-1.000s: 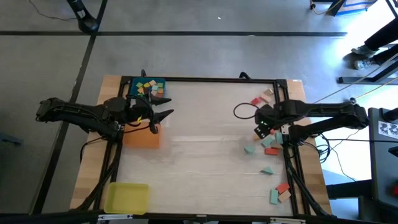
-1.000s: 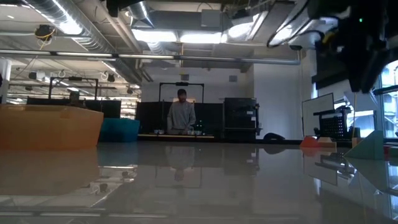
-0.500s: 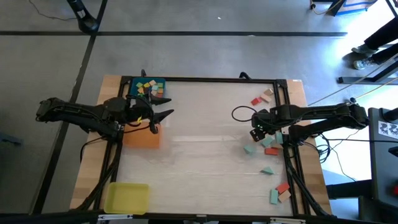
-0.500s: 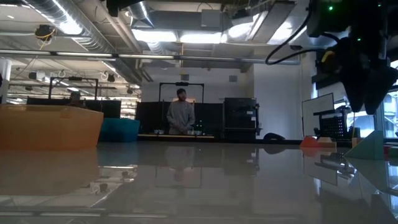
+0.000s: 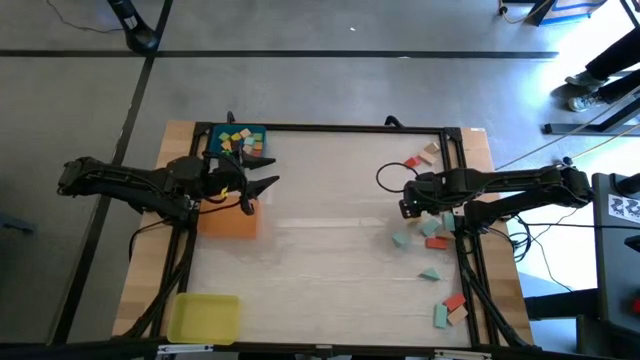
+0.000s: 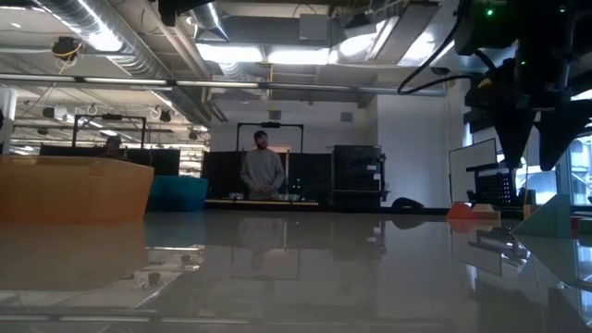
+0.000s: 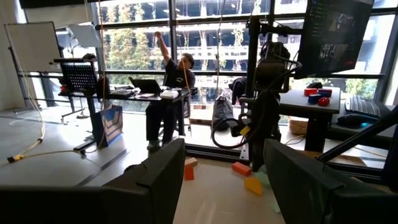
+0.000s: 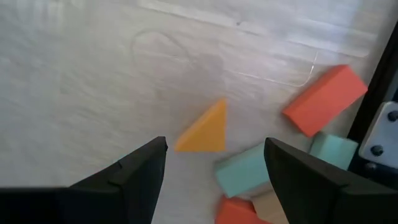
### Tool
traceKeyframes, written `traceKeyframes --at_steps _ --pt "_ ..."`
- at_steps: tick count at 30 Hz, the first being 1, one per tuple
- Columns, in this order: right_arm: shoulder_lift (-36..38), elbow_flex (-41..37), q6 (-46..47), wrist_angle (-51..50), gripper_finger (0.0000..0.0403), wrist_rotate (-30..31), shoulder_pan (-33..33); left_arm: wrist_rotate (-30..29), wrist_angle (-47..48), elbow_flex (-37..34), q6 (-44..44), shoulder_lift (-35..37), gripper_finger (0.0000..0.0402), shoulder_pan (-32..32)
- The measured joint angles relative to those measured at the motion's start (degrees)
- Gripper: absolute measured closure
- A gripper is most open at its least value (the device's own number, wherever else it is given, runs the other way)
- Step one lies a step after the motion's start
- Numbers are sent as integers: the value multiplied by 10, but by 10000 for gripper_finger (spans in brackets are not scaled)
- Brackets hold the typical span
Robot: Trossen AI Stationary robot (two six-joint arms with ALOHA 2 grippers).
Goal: Sort blocks by size
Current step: Put the yellow triangular block into the orange bin
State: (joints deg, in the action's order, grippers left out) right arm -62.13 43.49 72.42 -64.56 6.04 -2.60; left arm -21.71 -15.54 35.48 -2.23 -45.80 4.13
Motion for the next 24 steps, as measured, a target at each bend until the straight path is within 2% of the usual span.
traceKeyframes --at_steps 9,16,24 --pt "0 -54 45 13 132 -15 0 0 0 0 4 0 196 0" --pt "1 -126 48 139 132 -23 0 0 -6 0 4 0 196 -1" --pt "0 -137 25 169 132 -21 0 0 -12 0 5 0 196 -1"
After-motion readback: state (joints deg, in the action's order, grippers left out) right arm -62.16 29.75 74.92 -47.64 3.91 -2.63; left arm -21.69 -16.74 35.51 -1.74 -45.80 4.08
